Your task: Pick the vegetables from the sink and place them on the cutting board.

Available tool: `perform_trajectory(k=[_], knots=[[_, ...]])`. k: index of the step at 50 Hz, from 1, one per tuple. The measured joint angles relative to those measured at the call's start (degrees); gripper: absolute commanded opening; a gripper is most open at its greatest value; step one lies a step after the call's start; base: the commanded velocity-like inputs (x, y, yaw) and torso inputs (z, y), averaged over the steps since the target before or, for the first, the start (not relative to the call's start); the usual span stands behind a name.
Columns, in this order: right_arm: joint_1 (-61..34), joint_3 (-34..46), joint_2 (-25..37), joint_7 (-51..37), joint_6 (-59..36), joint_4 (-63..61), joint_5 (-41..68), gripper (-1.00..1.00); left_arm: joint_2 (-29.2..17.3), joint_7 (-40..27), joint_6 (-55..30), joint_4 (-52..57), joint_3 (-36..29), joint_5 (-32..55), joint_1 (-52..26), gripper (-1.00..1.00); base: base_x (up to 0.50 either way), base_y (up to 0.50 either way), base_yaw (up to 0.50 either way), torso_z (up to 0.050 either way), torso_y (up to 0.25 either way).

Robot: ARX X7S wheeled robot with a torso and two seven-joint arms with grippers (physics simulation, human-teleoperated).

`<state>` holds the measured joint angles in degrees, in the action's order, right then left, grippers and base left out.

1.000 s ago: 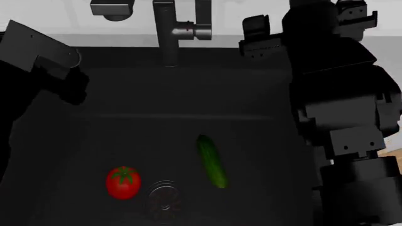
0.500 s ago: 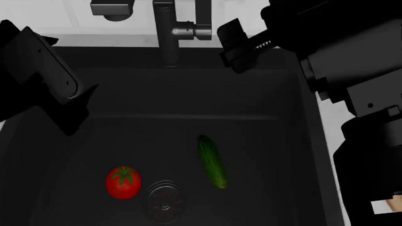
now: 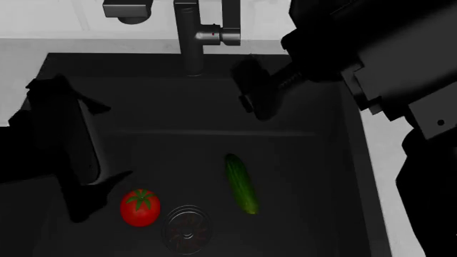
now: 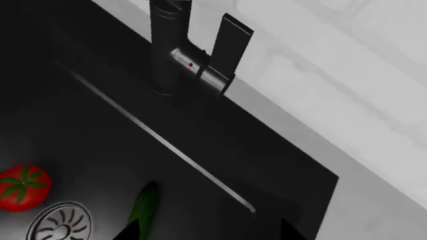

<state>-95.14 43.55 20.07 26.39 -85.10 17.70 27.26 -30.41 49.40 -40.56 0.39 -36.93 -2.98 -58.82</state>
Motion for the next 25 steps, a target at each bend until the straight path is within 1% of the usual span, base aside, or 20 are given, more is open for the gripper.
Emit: perform_trajectory(k=[9,25], knots=[[0.25,2.41,1.43,0.99,-2.4,-2.94,2.75,1.0,-0.67,3.37,-0.43,1.95,-2.97,0.09,-0.37,1.0,0.0,0.0,0.0,0.0,0.0],[-0.18,5.33,3.31,-0.46,-3.82,-5.02,7.86,1.0,-1.03,6.53,-1.26,4.41,-4.9,1.55,0.17,1.0,0.0,0.0,0.0,0.0,0.0]])
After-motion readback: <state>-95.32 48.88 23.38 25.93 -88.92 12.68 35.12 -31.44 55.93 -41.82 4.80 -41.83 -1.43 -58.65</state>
